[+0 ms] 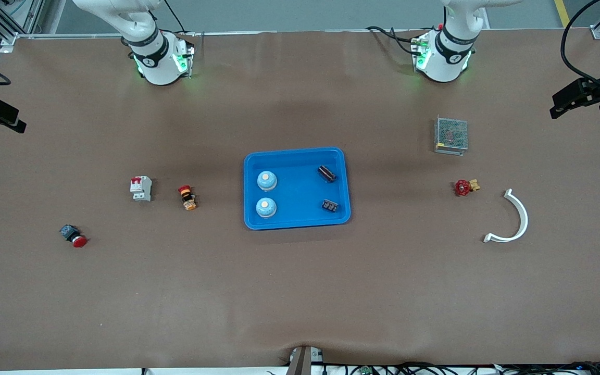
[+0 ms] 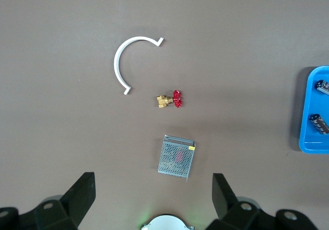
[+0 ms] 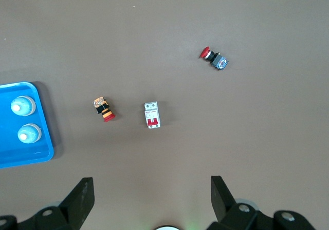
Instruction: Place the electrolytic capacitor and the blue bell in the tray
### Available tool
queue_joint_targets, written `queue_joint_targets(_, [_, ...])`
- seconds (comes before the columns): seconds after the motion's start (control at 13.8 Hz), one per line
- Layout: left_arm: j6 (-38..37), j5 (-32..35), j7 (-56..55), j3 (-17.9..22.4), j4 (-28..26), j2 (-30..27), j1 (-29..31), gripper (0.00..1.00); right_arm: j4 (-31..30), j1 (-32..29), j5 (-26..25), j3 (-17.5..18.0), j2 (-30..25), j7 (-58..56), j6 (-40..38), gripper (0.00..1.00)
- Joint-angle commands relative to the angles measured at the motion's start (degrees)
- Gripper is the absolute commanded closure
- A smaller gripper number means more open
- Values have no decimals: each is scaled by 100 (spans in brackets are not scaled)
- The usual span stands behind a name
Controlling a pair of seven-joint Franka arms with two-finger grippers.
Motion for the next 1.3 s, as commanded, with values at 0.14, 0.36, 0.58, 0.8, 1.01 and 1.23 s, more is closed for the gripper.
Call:
queue_joint_targets(0.14, [17,-59,15,10,-73,-106,-5,0,84,19,75,-24,5,-7,-51,0])
queue_joint_targets(0.36, [17,-68,15,1,-91,-80,-41,0,76,10,57,-33,14,-7,-25,0])
queue_joint_targets(0.58, [17,-41,50,-104,-144,-97,-32,0,-12,19,75,-104,58,27,37,0])
queue_joint_targets(0.8, [34,55,77,-350,-222,-141,-23,0,-197,19,101,-104,58,63,142,0])
queue_joint_targets(1.01, [191,56,103,-403,-380,-211,-32,0,-215,19,303,-104,58,72,151,0])
queue_joint_targets(1.23, [272,47,94,-491,-390,-185,-23,0,-215,28,417,-104,58,81,169,0])
